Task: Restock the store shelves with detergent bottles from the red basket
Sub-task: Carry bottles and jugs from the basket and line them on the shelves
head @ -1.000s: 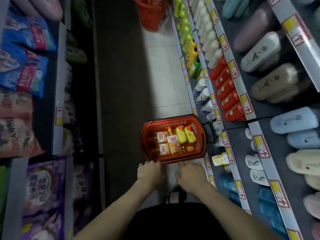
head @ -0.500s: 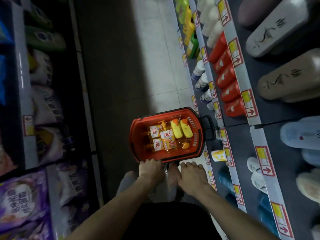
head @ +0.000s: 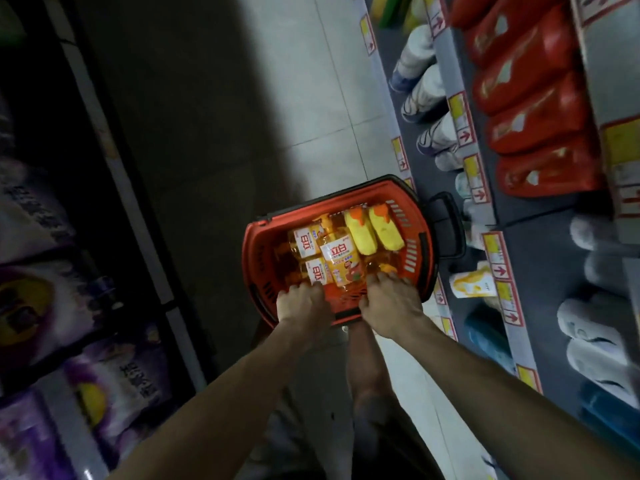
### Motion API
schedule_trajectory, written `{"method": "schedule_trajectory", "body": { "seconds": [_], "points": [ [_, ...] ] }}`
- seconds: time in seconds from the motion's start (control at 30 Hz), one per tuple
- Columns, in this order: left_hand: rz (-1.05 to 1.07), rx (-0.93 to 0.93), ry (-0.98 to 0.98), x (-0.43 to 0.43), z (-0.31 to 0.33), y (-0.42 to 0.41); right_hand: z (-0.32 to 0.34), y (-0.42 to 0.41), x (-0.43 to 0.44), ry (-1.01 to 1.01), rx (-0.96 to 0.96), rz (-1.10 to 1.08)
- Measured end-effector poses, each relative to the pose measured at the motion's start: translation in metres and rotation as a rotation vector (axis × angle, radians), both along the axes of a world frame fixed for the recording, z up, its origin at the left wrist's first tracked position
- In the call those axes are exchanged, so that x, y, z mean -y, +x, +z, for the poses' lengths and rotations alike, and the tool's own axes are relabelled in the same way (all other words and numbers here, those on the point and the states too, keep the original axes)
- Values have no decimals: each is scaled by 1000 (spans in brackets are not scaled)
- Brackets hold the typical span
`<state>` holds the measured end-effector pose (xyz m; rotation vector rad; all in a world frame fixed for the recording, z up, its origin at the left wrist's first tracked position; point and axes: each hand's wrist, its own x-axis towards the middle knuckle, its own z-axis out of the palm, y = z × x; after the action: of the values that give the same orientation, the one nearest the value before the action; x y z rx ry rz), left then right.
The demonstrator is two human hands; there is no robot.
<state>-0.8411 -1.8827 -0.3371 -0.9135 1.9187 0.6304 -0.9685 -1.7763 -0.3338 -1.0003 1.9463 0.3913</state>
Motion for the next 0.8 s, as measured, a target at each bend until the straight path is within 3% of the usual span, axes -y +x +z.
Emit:
{"method": "schedule_trajectory", "body": {
  "seconds": [0.23, 0.43, 0.67, 0.8],
  "points": [
    [7, 53, 62, 18, -114, -2, -105, 3, 7, 119, 9, -71],
    [92, -16, 126, 15, -190, -13, -183, 3, 9, 128, 60, -319],
    [721, -26, 235, 0, -251, -14, -238, 17, 26, 120, 175, -826],
    [1083, -57, 327, -4, -269, -16, -250, 15, 33, 148, 174, -939]
  ]
}}
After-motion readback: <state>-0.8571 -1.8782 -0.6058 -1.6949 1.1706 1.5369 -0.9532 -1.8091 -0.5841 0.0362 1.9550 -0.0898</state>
